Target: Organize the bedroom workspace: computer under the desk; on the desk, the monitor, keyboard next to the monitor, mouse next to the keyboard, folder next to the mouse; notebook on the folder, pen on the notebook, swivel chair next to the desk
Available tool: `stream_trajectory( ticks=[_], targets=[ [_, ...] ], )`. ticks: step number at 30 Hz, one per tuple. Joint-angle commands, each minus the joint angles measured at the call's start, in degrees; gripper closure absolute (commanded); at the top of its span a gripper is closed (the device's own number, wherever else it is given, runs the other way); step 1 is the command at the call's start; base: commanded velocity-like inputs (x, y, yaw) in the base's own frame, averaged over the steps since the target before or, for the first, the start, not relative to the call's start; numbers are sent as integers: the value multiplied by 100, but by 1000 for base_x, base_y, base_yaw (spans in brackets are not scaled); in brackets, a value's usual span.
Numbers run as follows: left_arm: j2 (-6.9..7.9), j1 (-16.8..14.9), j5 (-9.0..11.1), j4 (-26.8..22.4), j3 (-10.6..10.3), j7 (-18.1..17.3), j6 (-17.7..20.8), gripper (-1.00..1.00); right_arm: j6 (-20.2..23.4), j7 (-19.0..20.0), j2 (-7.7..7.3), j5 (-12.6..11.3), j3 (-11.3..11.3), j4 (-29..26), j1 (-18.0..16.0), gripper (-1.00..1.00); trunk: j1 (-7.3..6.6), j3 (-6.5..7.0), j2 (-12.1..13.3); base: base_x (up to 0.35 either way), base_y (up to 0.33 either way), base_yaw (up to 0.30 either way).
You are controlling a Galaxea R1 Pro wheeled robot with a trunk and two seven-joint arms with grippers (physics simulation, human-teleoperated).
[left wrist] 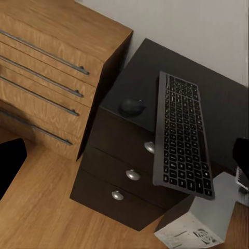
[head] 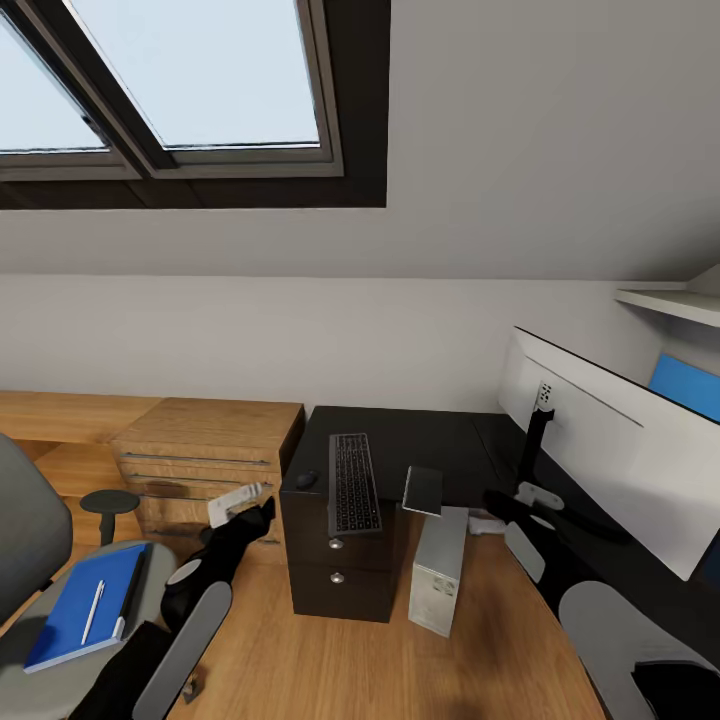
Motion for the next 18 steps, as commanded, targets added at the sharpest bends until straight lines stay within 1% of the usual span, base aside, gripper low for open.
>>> stream_trajectory(
  ticks=[1, 3, 7, 8, 15, 18],
  targets=[
    [10, -4, 34, -55, -13, 47, 13, -100, 18, -37, -3, -36, 35, -12, -4, -100, 2, -11, -10, 0, 0, 0],
    [25, 25, 35, -218, -15, 53, 15, -100, 16, -34, 7, -46, 36, -19, -4, -100, 2, -11, -10, 0, 0, 0],
    [32, 52, 35, -302, -15, 55, 15, -100, 30, -35, 11, -53, 35, -24, -4, -100, 2, -11, -10, 0, 0, 0],
    [40, 66, 35, -335, -15, 62, 22, -100, 37, -55, 40, -62, 32, -26, -4, -100, 2, -11, -10, 0, 0, 0],
    [42, 69, 36, -343, -15, 66, 24, -100, 33, -54, 73, -65, 15, -27, -4, -100, 2, -11, -10, 4, 1, 0],
    [46, 77, 21, -332, -12, 72, 19, -100, 19, -48, 75, -60, 5, -21, -4, -100, 2, -11, -10, 213, 73, 0]
  ],
)
